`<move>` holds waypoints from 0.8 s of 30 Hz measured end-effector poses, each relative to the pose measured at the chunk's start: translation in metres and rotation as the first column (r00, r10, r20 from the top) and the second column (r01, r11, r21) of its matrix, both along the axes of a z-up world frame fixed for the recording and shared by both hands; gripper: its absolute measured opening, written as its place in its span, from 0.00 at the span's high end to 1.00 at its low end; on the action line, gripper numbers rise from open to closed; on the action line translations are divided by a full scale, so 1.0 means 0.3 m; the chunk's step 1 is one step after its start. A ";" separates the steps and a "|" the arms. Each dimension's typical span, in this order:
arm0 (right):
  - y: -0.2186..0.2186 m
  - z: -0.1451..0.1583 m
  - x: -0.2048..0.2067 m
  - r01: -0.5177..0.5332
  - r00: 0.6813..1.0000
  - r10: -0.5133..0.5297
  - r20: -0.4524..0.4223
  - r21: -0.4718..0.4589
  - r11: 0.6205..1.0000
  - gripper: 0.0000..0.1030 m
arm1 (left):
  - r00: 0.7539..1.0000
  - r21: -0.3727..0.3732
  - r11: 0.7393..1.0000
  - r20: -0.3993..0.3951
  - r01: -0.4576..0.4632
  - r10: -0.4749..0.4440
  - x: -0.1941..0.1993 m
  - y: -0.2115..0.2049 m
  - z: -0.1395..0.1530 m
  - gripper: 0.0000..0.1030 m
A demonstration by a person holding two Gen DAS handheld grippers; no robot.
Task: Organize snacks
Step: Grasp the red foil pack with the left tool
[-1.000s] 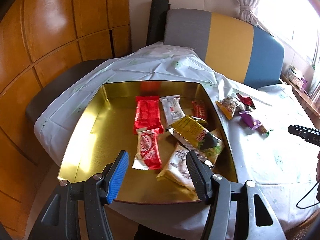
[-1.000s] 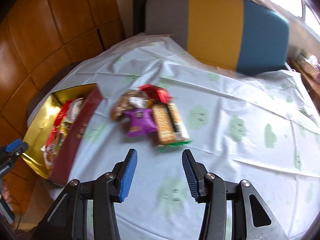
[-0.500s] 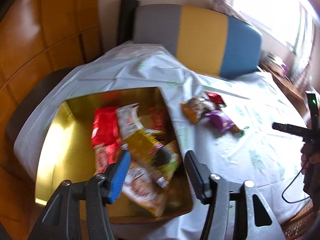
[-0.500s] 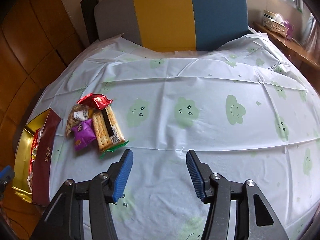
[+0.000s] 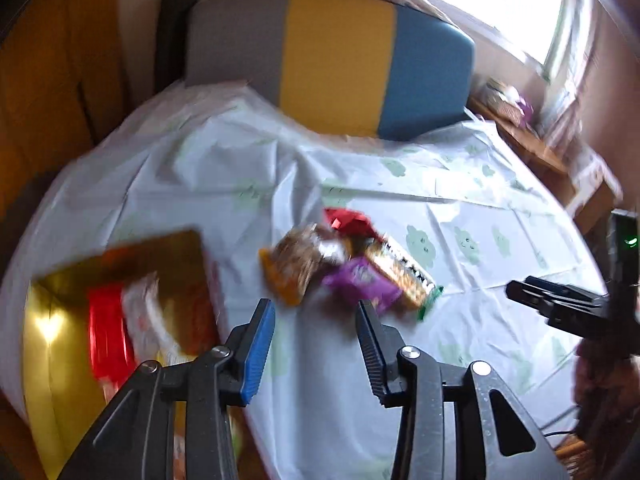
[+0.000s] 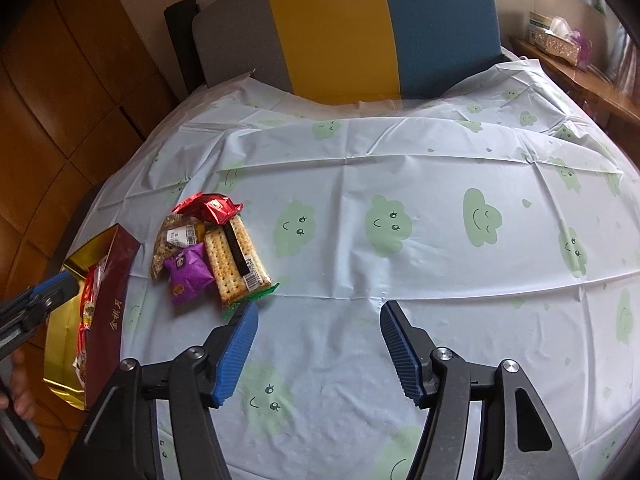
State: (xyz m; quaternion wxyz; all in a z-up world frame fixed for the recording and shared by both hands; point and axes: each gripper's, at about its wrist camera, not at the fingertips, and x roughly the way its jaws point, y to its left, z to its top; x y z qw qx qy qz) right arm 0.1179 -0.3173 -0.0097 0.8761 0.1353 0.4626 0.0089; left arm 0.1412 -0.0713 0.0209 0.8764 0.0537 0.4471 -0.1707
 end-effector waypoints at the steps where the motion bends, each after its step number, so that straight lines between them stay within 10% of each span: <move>1: -0.003 0.003 0.000 0.004 1.000 -0.004 0.001 0.003 1.000 0.36 | 1.000 0.036 0.999 0.006 0.030 -0.030 0.028 -0.036 -0.010 0.59; 13: -0.017 0.020 0.003 0.011 1.000 -0.011 0.003 0.061 0.998 0.33 | 0.991 -0.049 0.999 -0.133 -0.002 -0.005 0.344 -0.174 -0.147 0.19; 23: -0.045 0.037 0.005 0.024 1.000 -0.025 0.011 0.109 0.994 0.32 | 0.985 0.075 0.997 -0.170 0.029 -0.016 0.467 -0.311 -0.285 0.21; 24: -0.046 0.038 0.005 0.026 1.000 -0.027 0.013 0.109 0.994 0.32 | 0.985 0.073 0.997 -0.173 0.028 -0.015 0.468 -0.313 -0.295 0.35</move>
